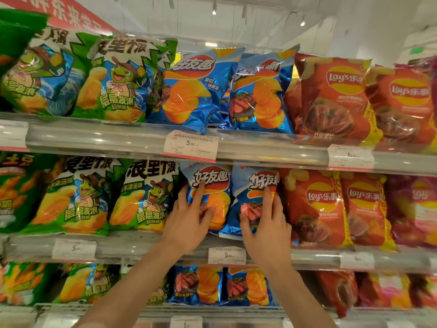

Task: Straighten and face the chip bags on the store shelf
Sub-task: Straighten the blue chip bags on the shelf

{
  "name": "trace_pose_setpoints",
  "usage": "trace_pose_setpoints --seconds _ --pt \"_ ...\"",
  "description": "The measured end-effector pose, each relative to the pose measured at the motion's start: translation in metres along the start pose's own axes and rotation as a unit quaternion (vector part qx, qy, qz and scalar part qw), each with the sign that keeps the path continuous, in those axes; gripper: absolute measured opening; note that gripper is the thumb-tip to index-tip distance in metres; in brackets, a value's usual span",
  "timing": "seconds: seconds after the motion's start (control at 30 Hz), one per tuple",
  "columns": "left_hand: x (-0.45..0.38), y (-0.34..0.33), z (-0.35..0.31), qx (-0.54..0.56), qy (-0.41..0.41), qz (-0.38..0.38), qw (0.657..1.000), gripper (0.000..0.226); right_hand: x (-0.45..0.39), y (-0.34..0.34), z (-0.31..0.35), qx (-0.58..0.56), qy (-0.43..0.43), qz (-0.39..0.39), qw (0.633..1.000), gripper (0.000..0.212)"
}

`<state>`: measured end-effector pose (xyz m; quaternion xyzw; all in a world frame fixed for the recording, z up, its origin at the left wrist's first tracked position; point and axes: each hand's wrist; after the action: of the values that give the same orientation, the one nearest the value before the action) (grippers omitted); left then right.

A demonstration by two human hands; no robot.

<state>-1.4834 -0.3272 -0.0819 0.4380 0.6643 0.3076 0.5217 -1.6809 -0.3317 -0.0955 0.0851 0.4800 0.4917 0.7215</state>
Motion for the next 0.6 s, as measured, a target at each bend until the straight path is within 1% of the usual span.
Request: trace_pose_setpoints --seconds 0.1,0.23,0.33,0.47,0.53,0.6 --pt "0.002 -0.004 0.002 0.008 0.001 -0.015 1.0 0.074 -0.003 -0.006 -0.001 0.037 0.006 -0.014 0.999 0.08" --pt "0.008 -0.012 0.012 -0.024 -0.035 -0.099 0.994 0.073 -0.002 -0.007 -0.007 0.056 0.072 0.002 0.996 0.077" --pt "0.01 -0.017 0.014 -0.027 -0.035 -0.093 0.995 0.072 0.003 -0.012 -0.011 0.054 0.094 0.023 0.994 0.074" --pt "0.011 -0.016 0.012 -0.011 -0.031 -0.091 0.995 0.073 -0.002 -0.014 -0.014 0.055 0.087 0.059 0.993 0.076" --pt "0.012 -0.013 0.012 0.014 -0.024 -0.08 0.996 0.073 -0.005 -0.011 -0.015 0.026 0.086 0.08 0.993 0.078" --pt "0.015 -0.009 0.014 0.044 -0.03 -0.072 0.996 0.073 -0.005 -0.004 -0.016 -0.031 0.082 0.097 0.991 0.082"
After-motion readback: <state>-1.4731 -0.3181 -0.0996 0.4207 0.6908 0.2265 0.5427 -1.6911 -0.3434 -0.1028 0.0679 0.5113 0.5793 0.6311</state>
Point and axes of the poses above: each hand's wrist, its own x-axis away from the middle knuckle, its own y-axis out of the back of the hand, z = x × y, and after that the axes turned 11 degrees about -x, right-handed
